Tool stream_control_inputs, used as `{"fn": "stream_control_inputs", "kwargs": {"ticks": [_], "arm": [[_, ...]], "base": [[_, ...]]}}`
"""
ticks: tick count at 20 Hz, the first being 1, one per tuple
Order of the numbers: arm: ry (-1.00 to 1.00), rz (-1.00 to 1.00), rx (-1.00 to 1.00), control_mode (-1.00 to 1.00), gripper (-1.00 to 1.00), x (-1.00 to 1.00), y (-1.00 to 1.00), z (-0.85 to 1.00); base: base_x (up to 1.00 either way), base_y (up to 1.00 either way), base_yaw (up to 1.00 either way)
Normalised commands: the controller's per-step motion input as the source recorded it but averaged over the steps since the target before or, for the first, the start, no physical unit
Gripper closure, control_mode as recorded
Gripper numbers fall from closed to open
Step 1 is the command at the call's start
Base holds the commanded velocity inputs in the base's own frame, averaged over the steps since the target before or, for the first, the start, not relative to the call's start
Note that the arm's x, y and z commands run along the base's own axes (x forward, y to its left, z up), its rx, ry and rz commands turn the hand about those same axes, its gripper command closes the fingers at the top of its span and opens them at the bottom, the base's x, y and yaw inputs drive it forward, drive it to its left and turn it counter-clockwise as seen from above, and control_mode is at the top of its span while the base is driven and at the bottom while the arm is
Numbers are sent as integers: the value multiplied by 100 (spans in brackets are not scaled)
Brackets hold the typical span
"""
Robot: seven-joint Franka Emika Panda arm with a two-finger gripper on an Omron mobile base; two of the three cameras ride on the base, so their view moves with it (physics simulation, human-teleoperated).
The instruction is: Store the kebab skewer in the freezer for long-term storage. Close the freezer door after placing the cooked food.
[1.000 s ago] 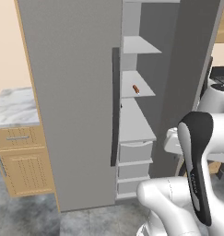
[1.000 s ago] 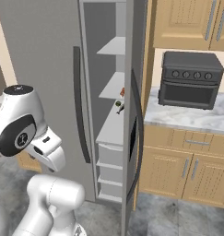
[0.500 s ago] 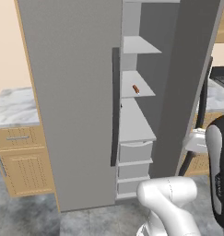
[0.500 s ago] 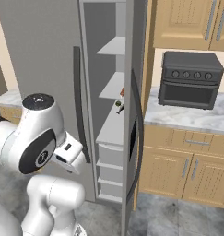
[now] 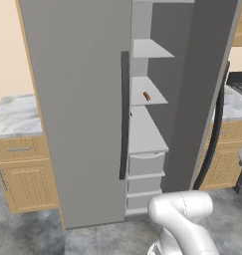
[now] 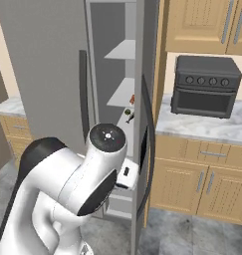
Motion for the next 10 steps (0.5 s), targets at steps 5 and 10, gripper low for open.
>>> {"fn": "stream_control_inputs", "kwargs": {"ticks": [5, 10], "arm": [[-48, 32, 5, -100, -100, 38, -74, -11], [-60, 40, 0, -100, -100, 56, -55, -24]], "base": [[0, 0, 0], [0, 0, 0]]}}
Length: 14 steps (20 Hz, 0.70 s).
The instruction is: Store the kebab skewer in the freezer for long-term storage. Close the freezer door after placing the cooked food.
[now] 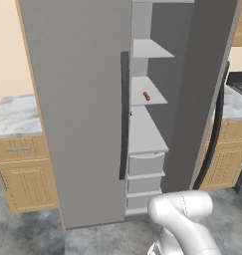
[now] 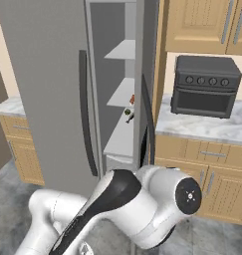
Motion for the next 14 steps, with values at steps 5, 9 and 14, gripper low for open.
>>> {"fn": "stream_control_inputs", "kwargs": {"ticks": [5, 9, 14], "arm": [[-42, 34, 0, -100, -100, 45, -50, -4], [0, 3, -1, -100, -100, 56, -34, -11], [0, 7, 0, -100, -100, 79, -45, -12]], "base": [[0, 0, 0], [0, 0, 0], [0, 0, 0]]}}
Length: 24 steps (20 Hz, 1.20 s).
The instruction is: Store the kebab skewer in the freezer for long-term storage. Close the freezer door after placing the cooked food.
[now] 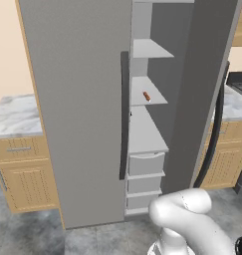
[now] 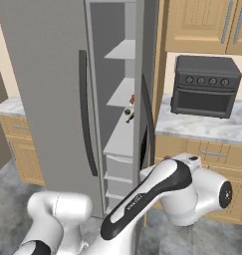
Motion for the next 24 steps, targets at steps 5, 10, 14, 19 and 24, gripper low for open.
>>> {"fn": "stream_control_inputs", "kwargs": {"ticks": [5, 10, 14, 19, 24], "arm": [[0, 11, 0, -100, -100, 66, -16, -7], [0, 15, 3, -100, -100, 46, -1, -12], [0, 13, 0, -100, -100, 56, 0, -18], [0, 10, 0, -100, -100, 46, 0, -24], [0, 3, 0, -100, -100, 57, 0, -26]], "base": [[0, 0, 0], [0, 0, 0], [0, 0, 0], [0, 0, 0], [0, 0, 0]]}}
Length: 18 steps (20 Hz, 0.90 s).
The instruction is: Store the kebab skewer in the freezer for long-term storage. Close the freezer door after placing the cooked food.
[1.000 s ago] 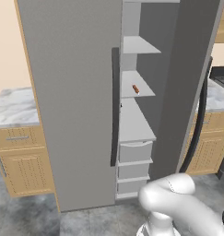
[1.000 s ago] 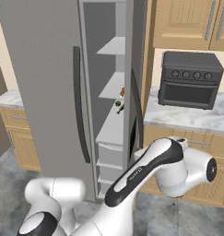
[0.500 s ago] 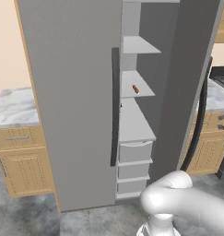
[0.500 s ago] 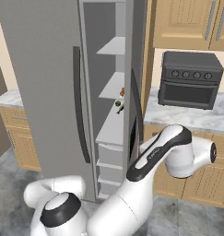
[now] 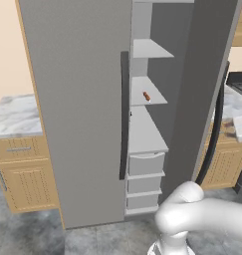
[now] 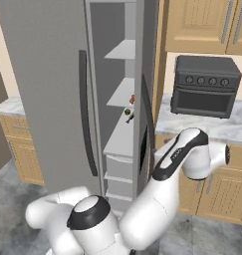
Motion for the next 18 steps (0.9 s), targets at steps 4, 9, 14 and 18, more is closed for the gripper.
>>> {"fn": "stream_control_inputs", "kwargs": {"ticks": [4, 9, 14, 18], "arm": [[0, 0, 0, -100, -100, 45, 0, -29], [0, 0, 0, -100, -100, 31, 0, -23], [0, 4, 0, -100, -100, -10, 1, -3], [4, 12, 0, -100, -100, 0, 31, 0]], "base": [[0, 0, 0], [0, 0, 0], [0, 0, 0], [0, 0, 0]]}}
